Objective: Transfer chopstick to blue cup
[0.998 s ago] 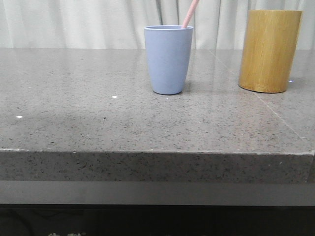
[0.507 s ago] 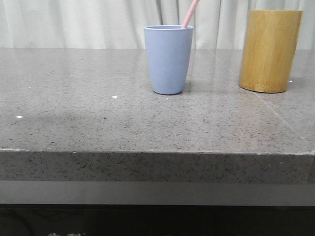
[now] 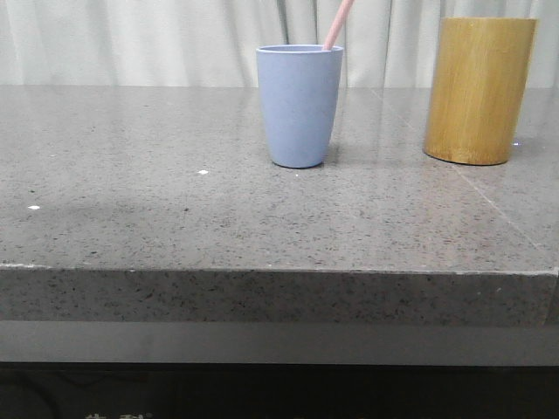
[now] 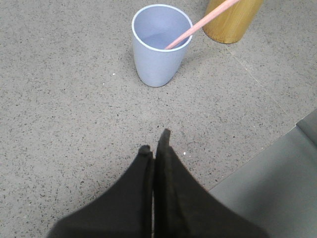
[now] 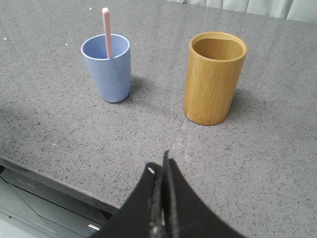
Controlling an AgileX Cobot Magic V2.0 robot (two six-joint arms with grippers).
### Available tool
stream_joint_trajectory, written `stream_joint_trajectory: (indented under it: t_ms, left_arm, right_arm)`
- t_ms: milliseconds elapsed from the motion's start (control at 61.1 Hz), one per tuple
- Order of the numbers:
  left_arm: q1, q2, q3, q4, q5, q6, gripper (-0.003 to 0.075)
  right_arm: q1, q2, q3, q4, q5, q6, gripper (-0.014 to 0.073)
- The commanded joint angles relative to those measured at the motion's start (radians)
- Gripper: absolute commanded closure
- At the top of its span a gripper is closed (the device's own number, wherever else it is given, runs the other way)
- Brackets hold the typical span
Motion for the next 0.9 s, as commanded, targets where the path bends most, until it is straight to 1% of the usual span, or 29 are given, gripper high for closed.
stream_joint_trajectory:
  t_ms: [0,82,164,278,409,606,753,884]
  left_arm:
    - [0.001,-0.023,-0.023,-0.011,-0.068,0.001,0.0739]
    - [0.007,-0.050,-0.010,-0.014,-0.074,0.001,0.0739]
    - [0.028,-0.091,0.025,0.016,-0.106,0.045,0.0739]
    - [0.099,-0.188,0.129,0.014,-0.235,0.108,0.0739]
    - [0.207,-0.317,0.318,0.004,-0.430,0.108,0.0739]
    - [0.365,-0.591,0.654,-0.042,-0.615,0.108,0.0739]
    - [0.439,-0.843,0.902,-0.084,-0.719,0.108,0.0739]
    - [0.473,-1.014,1.089,-0.117,-0.801,0.108,0.0739]
  right_arm:
    - [-0.005,0.008,-0.023,-0.001,-0.067,0.003,0.0661]
    - [-0.005,0.008,-0.023,-0.001,-0.068,0.003,0.0661]
    - [-0.005,0.008,-0.023,-0.001,-0.068,0.003,0.0661]
    - [-0.005,0.008,-0.023,-0.001,-0.069,0.003,0.0661]
    - [-0.005,0.008,-0.023,-0.001,-0.069,0.003,0.0661]
    - [-0.005,0.008,-0.023,-0.001,-0.070,0.003,0.0661]
    - [-0.005,0.008,-0.023,-0.001,-0.070,0.003,0.0661]
    - [-0.005,0.008,-0.023,-0.001,-0.070,0.003,0.0661]
